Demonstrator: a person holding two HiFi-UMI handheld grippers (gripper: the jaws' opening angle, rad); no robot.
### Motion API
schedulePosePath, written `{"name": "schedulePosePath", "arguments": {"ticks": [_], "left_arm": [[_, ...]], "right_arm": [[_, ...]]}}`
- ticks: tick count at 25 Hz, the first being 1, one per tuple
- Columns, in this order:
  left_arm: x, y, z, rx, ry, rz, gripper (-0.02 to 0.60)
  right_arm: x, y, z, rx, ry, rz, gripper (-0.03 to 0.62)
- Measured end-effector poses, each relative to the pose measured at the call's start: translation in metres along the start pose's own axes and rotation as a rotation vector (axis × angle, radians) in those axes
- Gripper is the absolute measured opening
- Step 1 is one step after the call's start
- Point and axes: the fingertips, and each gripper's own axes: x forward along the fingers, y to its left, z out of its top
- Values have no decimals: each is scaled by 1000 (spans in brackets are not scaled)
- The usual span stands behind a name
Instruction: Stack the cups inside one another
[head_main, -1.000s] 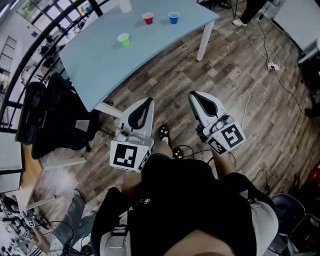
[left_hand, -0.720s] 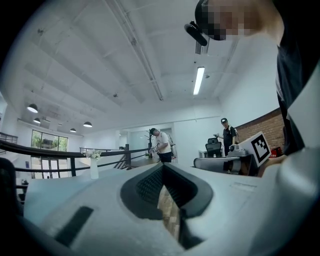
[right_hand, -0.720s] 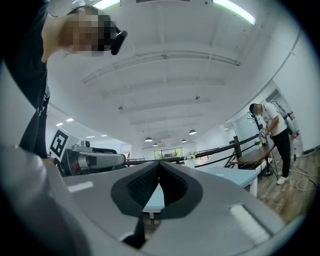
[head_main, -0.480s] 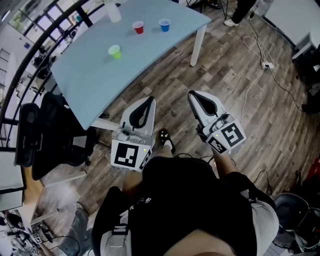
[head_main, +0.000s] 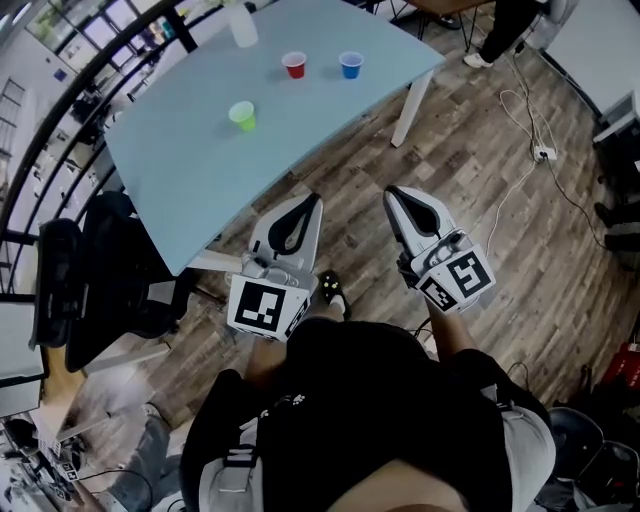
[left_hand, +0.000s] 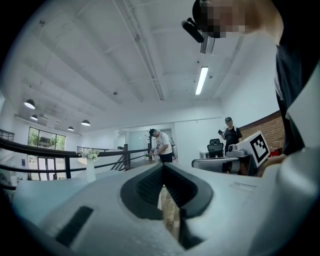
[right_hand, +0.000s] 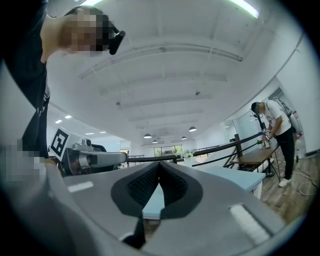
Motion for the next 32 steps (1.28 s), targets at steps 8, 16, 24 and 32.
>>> {"name": "schedulePosePath", "arguments": {"ticks": [8, 16, 24, 32], "left_arm": [[18, 46, 1, -17, -7, 19, -14], [43, 89, 2, -8, -18, 26, -14], [50, 136, -12, -22, -14, 83, -15], [53, 161, -16, -30, -18, 111, -15]], "right_arm": [[48, -13, 4, -9, 7, 26, 8], [94, -33, 1, -9, 9, 34, 9], [146, -41, -13, 19, 10, 85, 8], [171, -39, -20, -5, 31, 108, 8]]}}
